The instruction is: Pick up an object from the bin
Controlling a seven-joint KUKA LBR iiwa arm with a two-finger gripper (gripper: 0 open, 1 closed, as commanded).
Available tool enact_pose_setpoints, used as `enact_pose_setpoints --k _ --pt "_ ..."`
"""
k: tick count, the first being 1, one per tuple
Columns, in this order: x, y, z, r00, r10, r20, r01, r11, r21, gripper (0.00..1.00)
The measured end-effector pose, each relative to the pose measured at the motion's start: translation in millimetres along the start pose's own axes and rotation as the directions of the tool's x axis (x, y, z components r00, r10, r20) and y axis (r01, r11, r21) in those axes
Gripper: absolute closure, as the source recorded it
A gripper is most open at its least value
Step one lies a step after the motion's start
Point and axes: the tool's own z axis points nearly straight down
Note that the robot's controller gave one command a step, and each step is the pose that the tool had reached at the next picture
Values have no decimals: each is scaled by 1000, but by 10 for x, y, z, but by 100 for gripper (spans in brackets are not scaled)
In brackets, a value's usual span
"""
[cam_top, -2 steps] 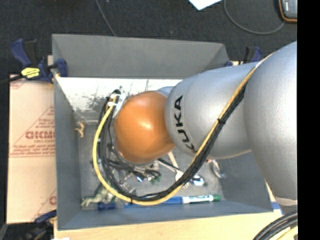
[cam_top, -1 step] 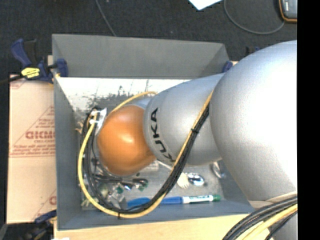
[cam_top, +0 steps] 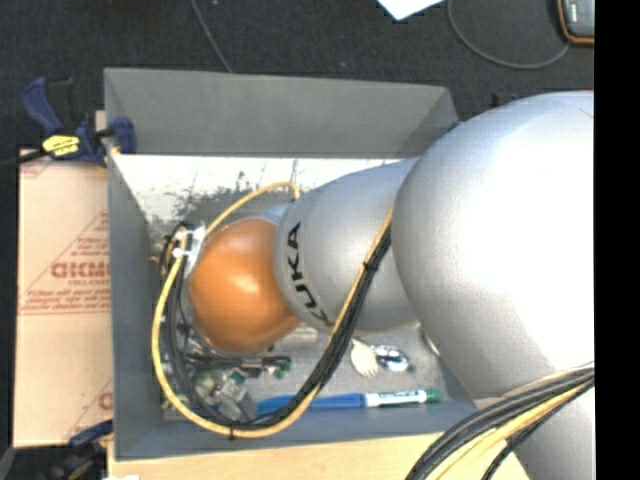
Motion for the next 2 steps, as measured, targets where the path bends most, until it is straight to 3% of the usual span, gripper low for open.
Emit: enact_pose_setpoints --k 1,2 --pt "-52 -103 4 980 -197 1 197 980 -8 100" --pt "-53 -103 4 981 -196 1 196 981 -9 100"
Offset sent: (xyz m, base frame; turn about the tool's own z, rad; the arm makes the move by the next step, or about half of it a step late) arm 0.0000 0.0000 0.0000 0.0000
